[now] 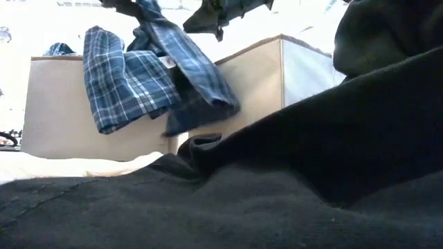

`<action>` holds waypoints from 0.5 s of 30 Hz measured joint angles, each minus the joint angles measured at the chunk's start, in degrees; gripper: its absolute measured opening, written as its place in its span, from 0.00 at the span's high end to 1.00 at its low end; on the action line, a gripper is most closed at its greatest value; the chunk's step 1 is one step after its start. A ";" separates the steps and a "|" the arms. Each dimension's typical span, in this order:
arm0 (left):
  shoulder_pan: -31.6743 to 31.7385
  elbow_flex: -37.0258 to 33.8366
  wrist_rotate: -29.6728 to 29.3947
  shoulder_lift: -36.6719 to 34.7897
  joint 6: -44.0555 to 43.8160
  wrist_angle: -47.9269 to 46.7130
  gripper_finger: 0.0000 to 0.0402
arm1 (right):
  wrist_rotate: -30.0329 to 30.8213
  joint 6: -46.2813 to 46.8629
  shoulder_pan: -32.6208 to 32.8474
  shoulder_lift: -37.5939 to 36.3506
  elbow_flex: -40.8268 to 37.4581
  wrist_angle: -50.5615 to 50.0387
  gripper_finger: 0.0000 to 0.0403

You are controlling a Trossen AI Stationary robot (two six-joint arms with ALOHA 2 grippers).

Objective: Sort clothes
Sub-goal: Put the blue checkered pants into the left laundry organizer

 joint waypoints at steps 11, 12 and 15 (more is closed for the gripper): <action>6.72 4.96 -12.29 0.71 -0.53 -20.95 1.00 | 4.10 -1.05 3.18 0.02 -0.68 -9.18 0.46; 7.25 4.96 -12.28 1.56 -1.39 -22.82 1.00 | 4.14 -1.09 3.72 0.04 -0.68 -8.90 0.45; 8.36 4.63 -11.56 4.49 -3.94 -26.91 1.00 | 4.12 -1.56 5.69 0.55 -0.61 -7.56 0.43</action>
